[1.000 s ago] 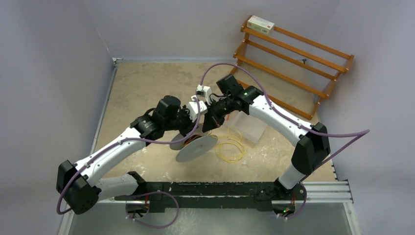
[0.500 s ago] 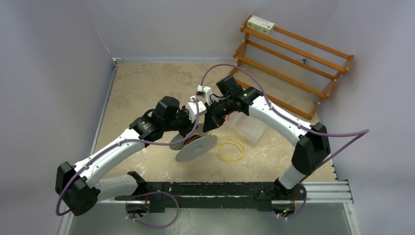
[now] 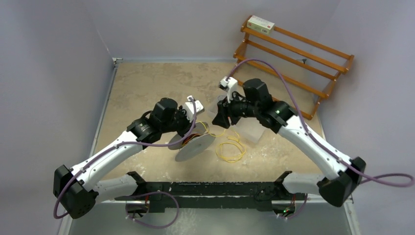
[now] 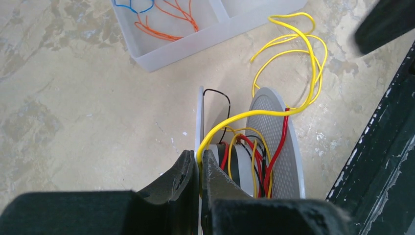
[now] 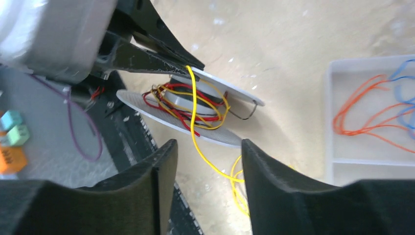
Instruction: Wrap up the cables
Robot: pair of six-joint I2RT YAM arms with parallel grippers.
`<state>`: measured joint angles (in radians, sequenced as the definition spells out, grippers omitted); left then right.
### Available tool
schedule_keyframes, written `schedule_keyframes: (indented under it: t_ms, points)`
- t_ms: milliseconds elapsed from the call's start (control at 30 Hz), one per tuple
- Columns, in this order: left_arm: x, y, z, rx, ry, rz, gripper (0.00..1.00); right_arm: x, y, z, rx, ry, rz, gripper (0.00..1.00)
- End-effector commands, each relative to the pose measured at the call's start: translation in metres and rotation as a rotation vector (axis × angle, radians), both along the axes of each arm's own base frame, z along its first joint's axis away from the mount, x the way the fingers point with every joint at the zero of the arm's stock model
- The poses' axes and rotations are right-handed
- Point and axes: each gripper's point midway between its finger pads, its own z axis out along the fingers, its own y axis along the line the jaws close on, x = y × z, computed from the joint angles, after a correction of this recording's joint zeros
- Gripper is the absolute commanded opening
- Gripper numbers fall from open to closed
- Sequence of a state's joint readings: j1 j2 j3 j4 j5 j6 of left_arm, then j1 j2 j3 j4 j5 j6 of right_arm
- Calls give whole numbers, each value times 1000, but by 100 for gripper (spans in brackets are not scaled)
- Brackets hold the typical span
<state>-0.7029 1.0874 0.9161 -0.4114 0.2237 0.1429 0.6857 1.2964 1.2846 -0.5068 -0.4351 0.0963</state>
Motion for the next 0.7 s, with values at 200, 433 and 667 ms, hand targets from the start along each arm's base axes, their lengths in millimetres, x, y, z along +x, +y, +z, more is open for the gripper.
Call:
schedule_keyframes:
  t_ms: [200,433,667]
  points:
    - [10,5,16,-64,-31,110,0,23,-56,43,163,-331,-359,70]
    - [9,4,9,-98,4,144,0,19,-82,-15,166,-197,-568,71]
    - [6,4,6,-116,15,150,0,9,-92,-57,202,-107,-653,72]
